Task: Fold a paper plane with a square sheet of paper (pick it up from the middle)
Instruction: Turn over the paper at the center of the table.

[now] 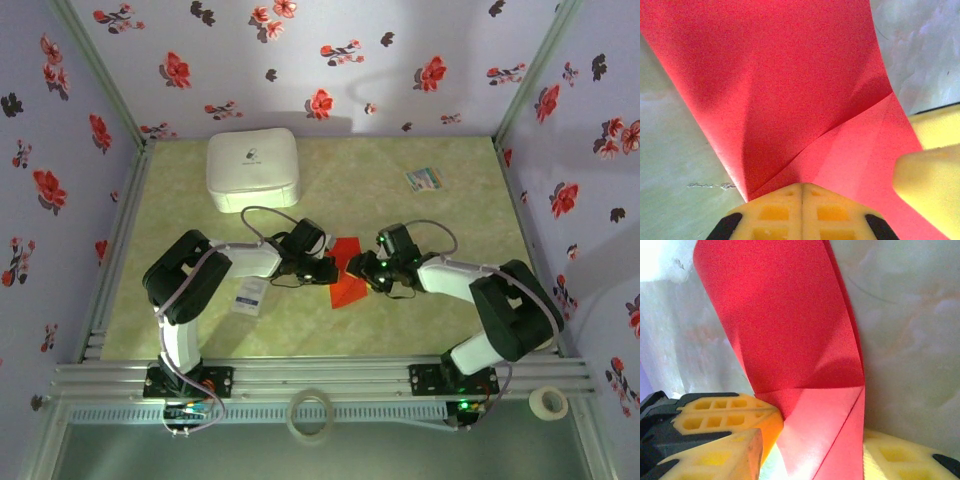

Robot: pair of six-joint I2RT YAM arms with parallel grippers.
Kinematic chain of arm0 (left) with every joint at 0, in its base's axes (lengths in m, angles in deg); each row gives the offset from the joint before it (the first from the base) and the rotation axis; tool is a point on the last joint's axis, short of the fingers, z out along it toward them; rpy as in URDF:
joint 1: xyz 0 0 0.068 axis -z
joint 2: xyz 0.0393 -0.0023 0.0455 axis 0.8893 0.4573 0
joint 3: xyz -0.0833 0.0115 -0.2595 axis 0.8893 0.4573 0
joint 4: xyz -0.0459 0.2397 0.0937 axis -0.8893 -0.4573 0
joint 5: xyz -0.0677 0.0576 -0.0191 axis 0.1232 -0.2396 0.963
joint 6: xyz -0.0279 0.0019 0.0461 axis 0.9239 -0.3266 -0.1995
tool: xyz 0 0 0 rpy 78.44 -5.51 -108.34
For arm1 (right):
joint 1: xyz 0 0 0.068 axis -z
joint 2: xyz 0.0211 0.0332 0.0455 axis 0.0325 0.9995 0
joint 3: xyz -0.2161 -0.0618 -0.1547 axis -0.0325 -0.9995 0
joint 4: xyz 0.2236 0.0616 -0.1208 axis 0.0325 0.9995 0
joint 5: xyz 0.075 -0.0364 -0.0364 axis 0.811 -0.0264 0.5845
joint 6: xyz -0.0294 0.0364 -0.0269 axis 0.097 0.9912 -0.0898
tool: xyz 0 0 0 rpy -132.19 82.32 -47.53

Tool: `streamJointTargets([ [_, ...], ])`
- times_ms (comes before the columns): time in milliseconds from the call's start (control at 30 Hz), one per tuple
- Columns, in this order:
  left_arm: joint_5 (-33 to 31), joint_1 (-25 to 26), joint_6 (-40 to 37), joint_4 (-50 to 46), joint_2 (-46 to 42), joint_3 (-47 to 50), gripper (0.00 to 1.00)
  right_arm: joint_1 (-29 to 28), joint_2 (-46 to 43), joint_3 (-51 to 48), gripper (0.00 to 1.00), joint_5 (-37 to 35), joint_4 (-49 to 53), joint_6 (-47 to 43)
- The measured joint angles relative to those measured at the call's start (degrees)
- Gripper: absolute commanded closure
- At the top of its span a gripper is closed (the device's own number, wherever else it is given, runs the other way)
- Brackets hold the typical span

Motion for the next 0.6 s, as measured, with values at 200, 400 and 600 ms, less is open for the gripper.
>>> streamJointTargets([
  [200, 0.0, 0.0, 0.2, 0.46, -0.11, 0.28, 0.99, 1.68, 2.49, 0.02, 0.62, 2.01, -2.89, -0.42],
  [400, 0.0, 0.0, 0.2, 0.5, -0.13, 0.33, 0.99, 2.95, 2.49, -0.22, 0.71, 3.13, -5.57, -0.46],
  [600, 0.0, 0.0, 0.22, 0.5, -0.17, 0.33, 0.99, 3.58, 2.62, -1.33, 0.79, 4.13, -7.21, -0.55],
])
